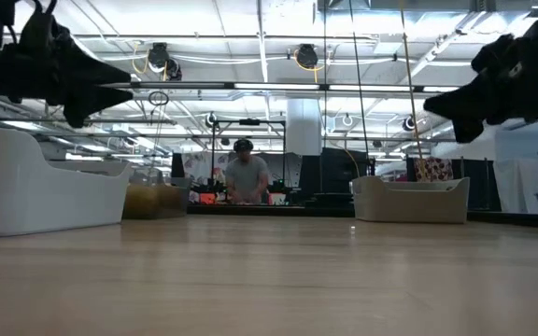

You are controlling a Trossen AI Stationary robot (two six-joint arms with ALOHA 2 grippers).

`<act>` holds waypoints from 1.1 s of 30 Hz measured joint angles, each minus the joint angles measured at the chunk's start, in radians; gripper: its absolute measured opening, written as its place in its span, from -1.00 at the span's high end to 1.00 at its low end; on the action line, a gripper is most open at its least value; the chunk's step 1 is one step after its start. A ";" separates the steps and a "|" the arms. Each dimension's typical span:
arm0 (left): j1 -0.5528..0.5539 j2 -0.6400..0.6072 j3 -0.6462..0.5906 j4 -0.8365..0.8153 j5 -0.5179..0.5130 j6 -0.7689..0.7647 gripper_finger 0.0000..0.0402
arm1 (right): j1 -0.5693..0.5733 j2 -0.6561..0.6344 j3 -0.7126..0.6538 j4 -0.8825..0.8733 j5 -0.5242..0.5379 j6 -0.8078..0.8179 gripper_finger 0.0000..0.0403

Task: Sort produce into baskets
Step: Return to Home Position

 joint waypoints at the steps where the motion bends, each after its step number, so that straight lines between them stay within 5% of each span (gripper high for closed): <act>1: 0.000 0.000 0.000 -0.002 0.004 0.013 -0.09 | 0.005 -0.016 0.000 -0.001 -0.003 -0.008 0.84; 33: 0.001 0.000 -0.001 -0.013 0.063 0.076 -0.09 | 0.041 -0.051 0.001 -0.048 0.012 -0.077 0.84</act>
